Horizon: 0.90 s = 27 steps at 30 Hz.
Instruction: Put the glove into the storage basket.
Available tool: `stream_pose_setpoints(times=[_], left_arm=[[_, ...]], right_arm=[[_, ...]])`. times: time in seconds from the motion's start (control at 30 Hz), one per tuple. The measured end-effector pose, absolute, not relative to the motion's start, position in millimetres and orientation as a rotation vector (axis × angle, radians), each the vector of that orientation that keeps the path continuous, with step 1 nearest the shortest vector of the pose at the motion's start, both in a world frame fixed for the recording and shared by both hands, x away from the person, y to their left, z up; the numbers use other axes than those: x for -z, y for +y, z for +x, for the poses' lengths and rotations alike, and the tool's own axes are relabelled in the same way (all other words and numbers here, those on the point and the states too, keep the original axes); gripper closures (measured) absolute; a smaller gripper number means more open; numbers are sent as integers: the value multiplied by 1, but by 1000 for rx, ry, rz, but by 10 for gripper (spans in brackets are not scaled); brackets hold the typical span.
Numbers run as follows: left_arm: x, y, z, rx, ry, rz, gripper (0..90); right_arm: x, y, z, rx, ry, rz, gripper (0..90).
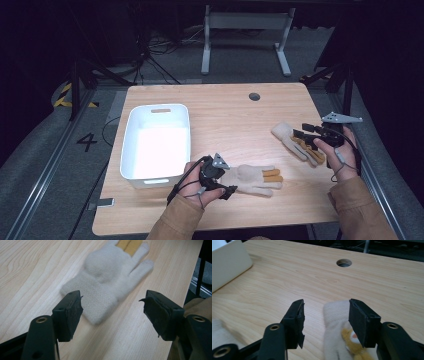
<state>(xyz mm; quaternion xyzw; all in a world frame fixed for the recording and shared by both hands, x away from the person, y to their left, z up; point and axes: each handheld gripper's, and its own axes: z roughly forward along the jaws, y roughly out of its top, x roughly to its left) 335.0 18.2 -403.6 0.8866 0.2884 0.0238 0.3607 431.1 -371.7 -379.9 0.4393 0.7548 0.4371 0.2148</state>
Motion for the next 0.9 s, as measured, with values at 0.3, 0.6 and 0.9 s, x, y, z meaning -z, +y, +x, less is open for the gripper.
stream_pose_setpoints(times=[0.3,0.6,0.9], left_arm=[[404,25,332,-69,770,2281,313],[405,29,330,-70,788,2280,311],[406,29,331,-66,786,2286,308]], right_arm=[[396,-382,448,-1039,2113,1288,441],[408,-388,459,-969,2143,1347,440],[425,-386,465,-886,2199,1349,445]])
